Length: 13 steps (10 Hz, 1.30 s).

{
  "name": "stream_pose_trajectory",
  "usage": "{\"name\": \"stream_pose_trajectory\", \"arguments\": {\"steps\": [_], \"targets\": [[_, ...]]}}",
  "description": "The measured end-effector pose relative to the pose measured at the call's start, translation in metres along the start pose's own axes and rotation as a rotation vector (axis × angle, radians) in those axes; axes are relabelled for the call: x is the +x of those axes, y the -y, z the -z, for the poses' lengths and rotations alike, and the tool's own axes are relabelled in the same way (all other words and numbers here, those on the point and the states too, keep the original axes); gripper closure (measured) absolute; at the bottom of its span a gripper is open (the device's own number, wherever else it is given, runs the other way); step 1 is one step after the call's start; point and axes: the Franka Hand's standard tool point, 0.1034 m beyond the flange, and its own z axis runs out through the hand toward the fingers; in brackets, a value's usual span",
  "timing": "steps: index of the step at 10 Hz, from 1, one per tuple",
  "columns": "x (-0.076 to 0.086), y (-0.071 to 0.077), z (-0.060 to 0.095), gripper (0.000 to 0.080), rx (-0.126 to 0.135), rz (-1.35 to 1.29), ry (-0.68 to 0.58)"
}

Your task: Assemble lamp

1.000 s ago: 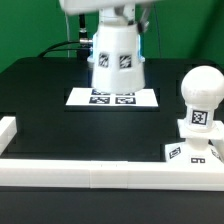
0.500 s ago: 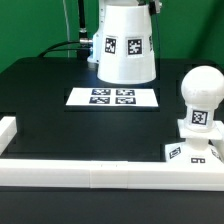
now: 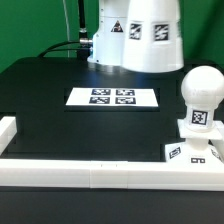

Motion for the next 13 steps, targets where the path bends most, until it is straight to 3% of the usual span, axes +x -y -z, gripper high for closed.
{"name": "stream_pose_trajectory", "arguments": {"steps": [2, 5, 7, 10, 13], "targets": [[0.009, 0.026, 0.003, 0.0755, 0.005, -0.024, 0.004], [0.012, 0.048, -0.020, 0.0755, -0.005, -0.043, 0.024], [0.011, 0.047, -0.034, 0.0755, -0.011, -0.040, 0.027], [0.001, 0.037, -0.066, 0.0755, -0.026, -0.046, 0.039], [0.001, 0.030, -0.084, 0.0755, -0.035, -0.054, 0.057]]}}
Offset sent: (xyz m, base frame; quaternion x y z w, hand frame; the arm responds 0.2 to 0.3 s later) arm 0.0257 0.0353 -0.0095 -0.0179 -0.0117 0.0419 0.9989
